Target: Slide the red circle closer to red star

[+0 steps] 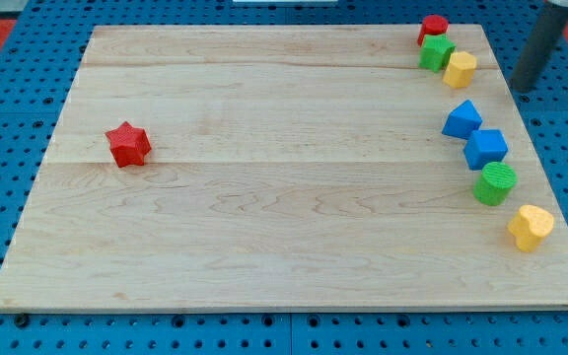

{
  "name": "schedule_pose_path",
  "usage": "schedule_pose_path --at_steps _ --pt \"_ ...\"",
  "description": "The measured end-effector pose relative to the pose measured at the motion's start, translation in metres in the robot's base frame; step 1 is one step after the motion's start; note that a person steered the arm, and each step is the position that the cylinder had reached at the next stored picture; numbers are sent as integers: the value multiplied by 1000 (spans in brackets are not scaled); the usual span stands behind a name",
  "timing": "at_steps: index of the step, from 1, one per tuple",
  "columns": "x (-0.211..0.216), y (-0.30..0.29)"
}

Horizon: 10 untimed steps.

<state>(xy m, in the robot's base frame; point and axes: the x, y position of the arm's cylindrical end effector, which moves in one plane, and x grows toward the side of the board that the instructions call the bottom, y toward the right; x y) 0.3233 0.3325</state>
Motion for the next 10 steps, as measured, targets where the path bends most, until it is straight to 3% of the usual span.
schedule_pose_path --at_steps 2,3,4,8,10 --pt "-27 13" --pt "-100 13" --pt "-131 0" --pt "-110 -296" --pt "-109 -298"
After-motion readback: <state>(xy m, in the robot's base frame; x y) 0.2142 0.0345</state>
